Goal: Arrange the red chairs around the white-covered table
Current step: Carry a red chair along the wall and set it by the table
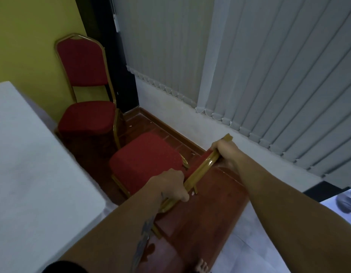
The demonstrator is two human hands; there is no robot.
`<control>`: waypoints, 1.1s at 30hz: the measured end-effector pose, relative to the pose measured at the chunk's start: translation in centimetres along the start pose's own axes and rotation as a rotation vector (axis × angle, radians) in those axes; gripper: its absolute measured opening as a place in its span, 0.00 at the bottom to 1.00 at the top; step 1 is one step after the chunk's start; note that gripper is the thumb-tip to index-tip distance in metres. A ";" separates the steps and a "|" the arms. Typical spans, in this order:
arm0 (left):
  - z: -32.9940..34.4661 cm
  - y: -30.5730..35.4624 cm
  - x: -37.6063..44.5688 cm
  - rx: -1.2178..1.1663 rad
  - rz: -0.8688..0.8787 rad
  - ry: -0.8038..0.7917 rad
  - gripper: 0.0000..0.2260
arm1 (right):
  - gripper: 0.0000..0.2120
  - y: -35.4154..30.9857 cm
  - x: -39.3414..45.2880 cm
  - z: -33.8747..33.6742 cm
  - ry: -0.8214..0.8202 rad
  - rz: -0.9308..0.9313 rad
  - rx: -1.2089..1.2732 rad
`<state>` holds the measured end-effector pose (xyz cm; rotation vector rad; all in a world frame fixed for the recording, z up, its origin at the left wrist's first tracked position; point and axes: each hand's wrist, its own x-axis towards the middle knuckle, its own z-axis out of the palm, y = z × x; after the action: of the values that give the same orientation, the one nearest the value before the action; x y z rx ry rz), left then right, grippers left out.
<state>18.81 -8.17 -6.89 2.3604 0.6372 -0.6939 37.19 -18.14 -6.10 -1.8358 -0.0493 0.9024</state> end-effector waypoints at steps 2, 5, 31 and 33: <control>0.1 2.2 1.6 -0.043 0.012 0.035 0.10 | 0.08 -0.4 1.7 -1.6 0.059 -0.016 0.041; 0.5 4.7 4.3 -0.073 0.018 0.146 0.09 | 0.14 -1.0 3.9 -3.0 0.156 -0.056 0.140; -0.5 6.8 6.3 -0.076 -0.108 -0.021 0.15 | 0.13 0.8 3.8 -1.9 -0.079 -0.112 0.041; -0.7 6.7 6.3 -0.068 -0.115 -0.001 0.16 | 0.08 0.7 4.0 -1.9 -0.094 -0.130 0.029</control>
<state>27.63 -10.79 -7.50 2.2749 0.7884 -0.7121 40.90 -18.24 -8.54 -1.7416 -0.2113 0.8923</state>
